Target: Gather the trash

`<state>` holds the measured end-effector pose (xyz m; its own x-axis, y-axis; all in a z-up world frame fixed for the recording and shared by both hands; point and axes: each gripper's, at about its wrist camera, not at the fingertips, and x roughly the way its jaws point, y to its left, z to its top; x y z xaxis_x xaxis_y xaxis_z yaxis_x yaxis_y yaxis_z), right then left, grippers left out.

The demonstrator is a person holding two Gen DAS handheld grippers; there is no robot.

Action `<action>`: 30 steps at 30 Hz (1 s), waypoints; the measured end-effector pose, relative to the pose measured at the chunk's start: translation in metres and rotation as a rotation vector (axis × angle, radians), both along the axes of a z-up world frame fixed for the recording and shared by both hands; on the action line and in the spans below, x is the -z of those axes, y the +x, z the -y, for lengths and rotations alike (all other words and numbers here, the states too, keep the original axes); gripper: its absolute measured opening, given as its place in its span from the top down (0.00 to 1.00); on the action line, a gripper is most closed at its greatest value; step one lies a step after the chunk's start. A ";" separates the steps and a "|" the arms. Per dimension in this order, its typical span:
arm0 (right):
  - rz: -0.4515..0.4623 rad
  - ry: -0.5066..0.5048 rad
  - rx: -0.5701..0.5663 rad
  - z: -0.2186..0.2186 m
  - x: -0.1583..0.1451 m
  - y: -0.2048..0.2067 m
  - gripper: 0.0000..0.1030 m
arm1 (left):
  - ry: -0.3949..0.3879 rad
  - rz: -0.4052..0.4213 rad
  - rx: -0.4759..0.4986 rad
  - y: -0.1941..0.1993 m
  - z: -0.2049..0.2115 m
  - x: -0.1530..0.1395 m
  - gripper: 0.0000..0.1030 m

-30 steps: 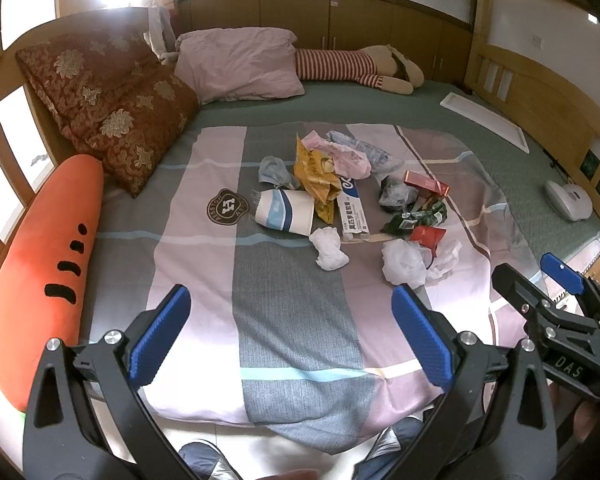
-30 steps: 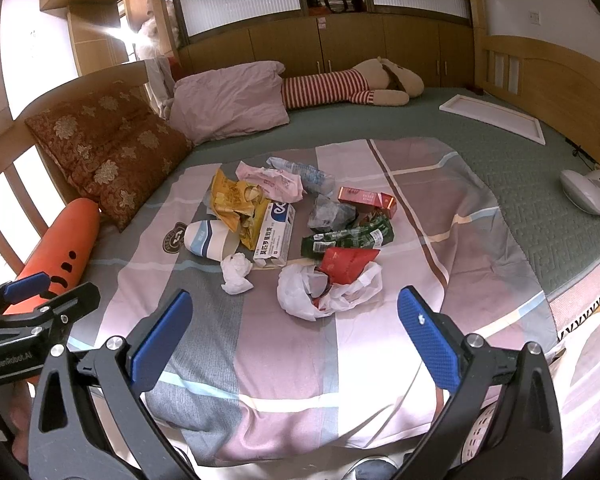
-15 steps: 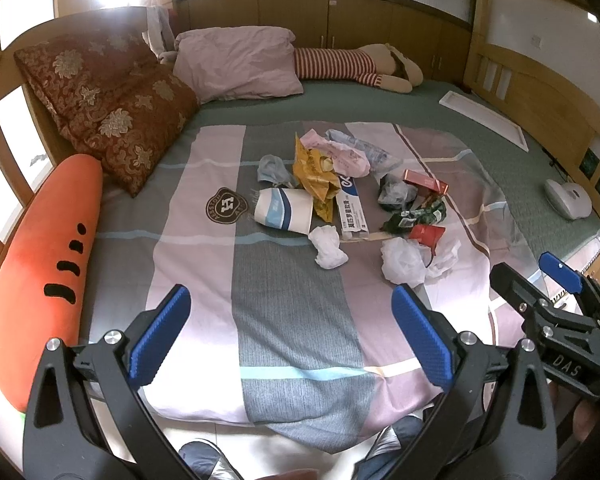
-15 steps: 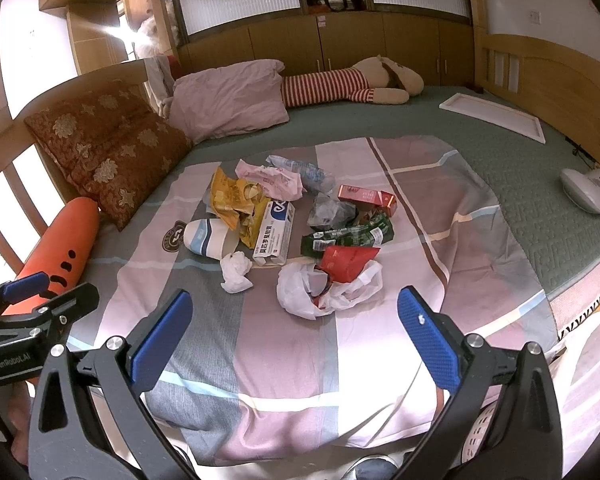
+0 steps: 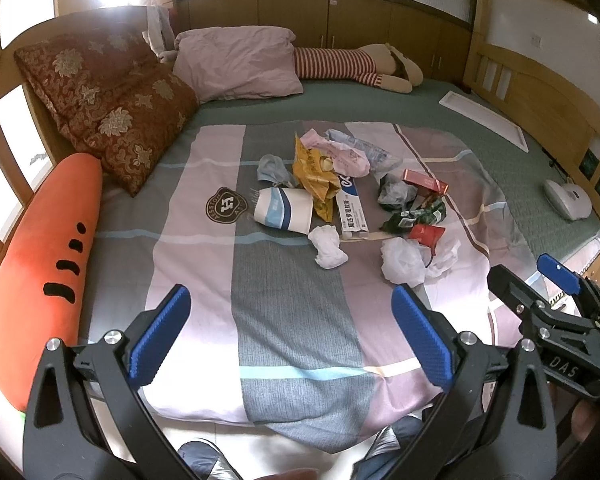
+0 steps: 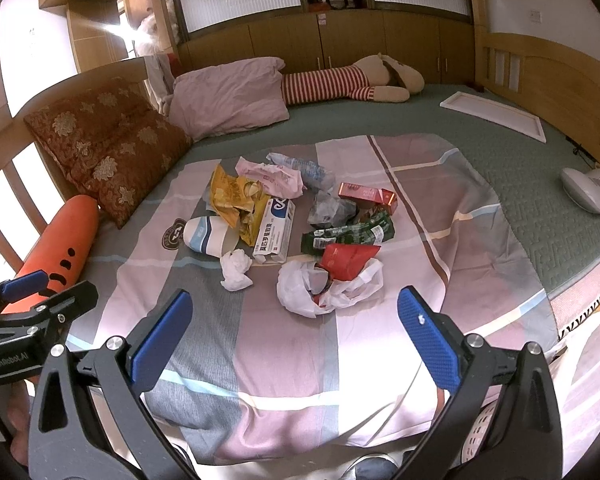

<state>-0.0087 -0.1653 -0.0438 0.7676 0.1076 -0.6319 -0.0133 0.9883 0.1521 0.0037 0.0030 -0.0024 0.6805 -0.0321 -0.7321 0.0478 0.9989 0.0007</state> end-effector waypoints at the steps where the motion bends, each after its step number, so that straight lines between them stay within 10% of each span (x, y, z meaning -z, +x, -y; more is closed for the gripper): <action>1: 0.001 0.001 0.000 0.000 0.000 0.000 0.03 | 0.001 -0.001 0.000 0.000 0.000 0.000 0.03; 30: 0.047 0.032 0.024 0.009 0.004 -0.007 0.03 | -0.086 -0.136 0.082 0.009 0.003 0.013 0.03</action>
<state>-0.0153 -0.1741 -0.0476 0.7987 0.1082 -0.5919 0.0028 0.9830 0.1835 0.0122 -0.0004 -0.0153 0.5676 -0.1499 -0.8096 0.1226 0.9877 -0.0969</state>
